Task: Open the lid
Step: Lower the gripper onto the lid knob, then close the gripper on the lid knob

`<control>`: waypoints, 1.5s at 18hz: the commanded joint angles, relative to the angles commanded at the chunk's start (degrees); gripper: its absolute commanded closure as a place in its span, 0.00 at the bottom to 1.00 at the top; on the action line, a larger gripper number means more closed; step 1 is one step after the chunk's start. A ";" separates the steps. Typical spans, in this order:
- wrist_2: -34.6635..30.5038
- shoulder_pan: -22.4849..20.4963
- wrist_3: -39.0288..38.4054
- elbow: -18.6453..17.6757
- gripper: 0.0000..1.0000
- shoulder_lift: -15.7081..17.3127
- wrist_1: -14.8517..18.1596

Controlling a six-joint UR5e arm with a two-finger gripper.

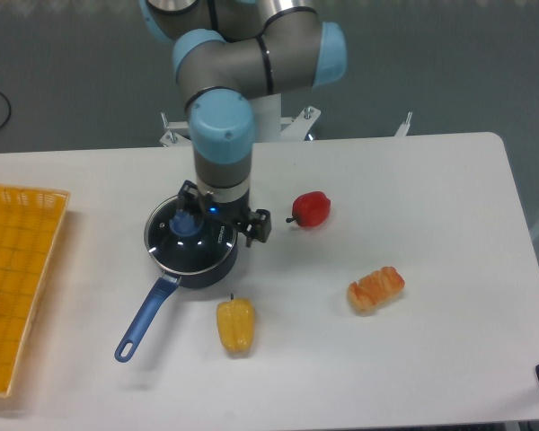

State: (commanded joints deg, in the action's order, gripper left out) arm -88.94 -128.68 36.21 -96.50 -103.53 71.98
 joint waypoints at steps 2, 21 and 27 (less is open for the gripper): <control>-0.09 0.88 -0.09 0.00 0.00 0.09 -0.09; -5.37 6.07 -0.79 -3.87 0.00 0.00 -0.18; -5.37 6.07 -0.88 -3.87 0.00 -0.26 -0.26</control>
State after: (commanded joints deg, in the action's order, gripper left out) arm -94.31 -122.61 35.33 -100.37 -103.80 71.72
